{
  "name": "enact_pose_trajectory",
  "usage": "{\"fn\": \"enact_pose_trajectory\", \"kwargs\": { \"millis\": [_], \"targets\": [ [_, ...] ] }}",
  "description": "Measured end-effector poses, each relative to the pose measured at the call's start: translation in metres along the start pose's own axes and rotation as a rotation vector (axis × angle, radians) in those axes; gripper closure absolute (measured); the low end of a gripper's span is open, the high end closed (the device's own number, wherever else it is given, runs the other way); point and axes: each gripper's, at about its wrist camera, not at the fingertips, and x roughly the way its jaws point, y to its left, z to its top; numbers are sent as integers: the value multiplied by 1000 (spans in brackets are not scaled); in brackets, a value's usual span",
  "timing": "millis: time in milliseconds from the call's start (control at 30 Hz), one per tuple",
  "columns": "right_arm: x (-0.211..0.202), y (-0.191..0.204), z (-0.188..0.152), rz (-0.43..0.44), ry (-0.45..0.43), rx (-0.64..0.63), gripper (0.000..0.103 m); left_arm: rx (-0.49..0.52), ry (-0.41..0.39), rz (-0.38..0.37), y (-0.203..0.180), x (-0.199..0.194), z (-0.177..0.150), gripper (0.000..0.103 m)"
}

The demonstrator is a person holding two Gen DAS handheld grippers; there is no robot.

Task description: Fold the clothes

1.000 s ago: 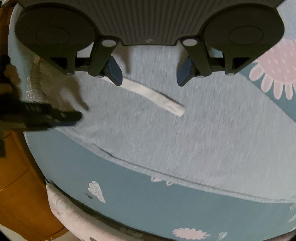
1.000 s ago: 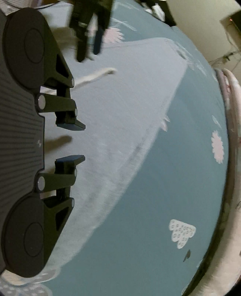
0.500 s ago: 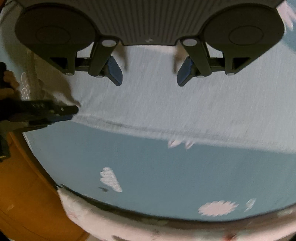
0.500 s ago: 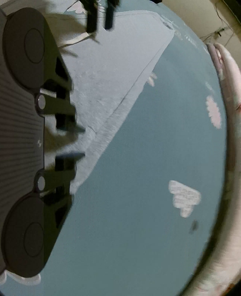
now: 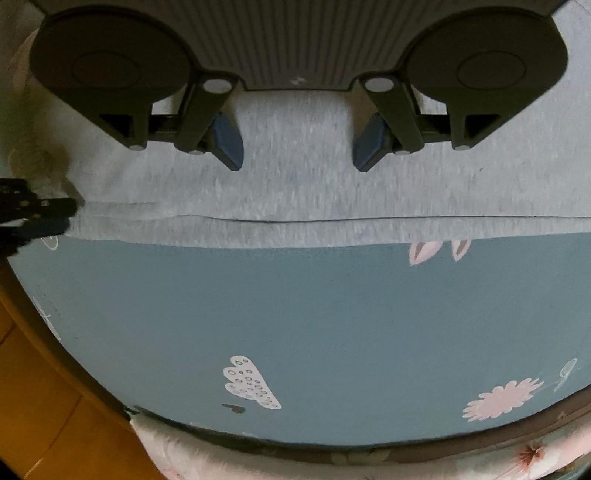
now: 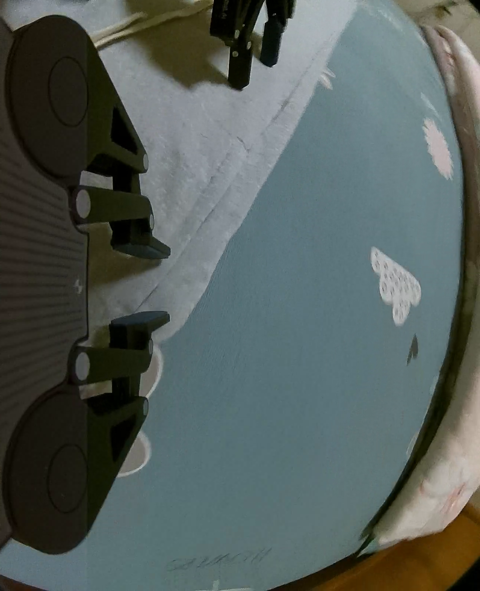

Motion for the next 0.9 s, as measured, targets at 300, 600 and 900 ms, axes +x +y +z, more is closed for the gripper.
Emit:
{"fn": "enact_pose_trajectory", "kwargs": {
  "millis": [300, 600, 900],
  "targets": [
    [-53, 12, -33, 60, 19, 83, 59, -37, 34, 16, -9, -73, -24, 36],
    [-11, 52, -81, 1, 102, -52, 63, -50, 126, 50, -31, -120, -84, 35],
    [-71, 64, -82, 141, 32, -64, 57, 10, 176, 62, -58, -144, -127, 35]
  ]
}}
